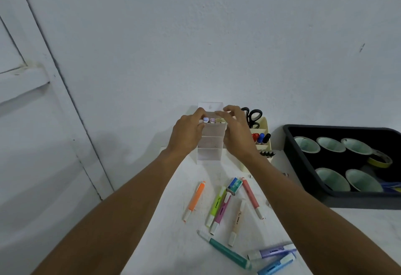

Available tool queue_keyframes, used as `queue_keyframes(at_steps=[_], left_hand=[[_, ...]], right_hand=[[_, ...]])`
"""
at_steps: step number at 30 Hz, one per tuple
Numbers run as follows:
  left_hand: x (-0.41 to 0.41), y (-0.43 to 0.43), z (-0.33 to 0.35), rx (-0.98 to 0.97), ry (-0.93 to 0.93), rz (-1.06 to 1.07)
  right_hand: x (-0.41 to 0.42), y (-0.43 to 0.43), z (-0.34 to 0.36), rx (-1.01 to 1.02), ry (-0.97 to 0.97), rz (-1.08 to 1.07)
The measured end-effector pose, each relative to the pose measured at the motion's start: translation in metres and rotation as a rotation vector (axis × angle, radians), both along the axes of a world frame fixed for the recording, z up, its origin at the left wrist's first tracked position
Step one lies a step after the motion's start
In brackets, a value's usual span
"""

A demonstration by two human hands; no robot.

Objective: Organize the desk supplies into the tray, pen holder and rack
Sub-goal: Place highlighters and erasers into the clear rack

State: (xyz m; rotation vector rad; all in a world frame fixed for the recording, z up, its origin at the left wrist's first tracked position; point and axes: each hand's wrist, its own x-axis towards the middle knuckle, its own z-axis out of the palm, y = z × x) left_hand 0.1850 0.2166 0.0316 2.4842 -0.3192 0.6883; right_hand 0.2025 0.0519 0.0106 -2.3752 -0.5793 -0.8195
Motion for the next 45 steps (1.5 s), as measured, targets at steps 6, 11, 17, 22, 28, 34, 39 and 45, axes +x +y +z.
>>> queue_keyframes(at_steps=[6, 11, 17, 22, 28, 34, 39, 45], left_hand=[[-0.007, -0.007, 0.004, 0.291, 0.058, 0.106], [-0.015, -0.013, 0.007, 0.397, 0.089, 0.136], [-0.014, -0.017, 0.012, 0.2, 0.184, 0.102], [-0.024, -0.014, -0.001, 0.229, 0.103, 0.077], [-0.052, -0.009, -0.051, 0.127, -0.123, -0.03], [-0.093, -0.031, -0.105, 0.221, 0.264, -0.31], [-0.11, -0.066, -0.117, 0.408, 0.357, -0.224], [-0.121, -0.095, -0.116, 0.229, 0.408, -0.038]], right_hand=[[-0.007, -0.001, 0.001, 0.174, 0.149, 0.005], [-0.005, 0.0, -0.002, 0.272, 0.271, 0.024], [-0.009, -0.002, 0.002, 0.329, 0.349, 0.077], [-0.033, -0.008, 0.002, 0.246, 0.312, 0.109], [-0.072, -0.035, -0.027, 0.219, 0.284, 0.084], [-0.108, -0.085, -0.075, -0.071, 0.598, -0.064], [-0.13, -0.104, -0.085, -0.098, 0.702, -0.162], [-0.137, -0.097, -0.082, -0.02, 0.676, -0.17]])
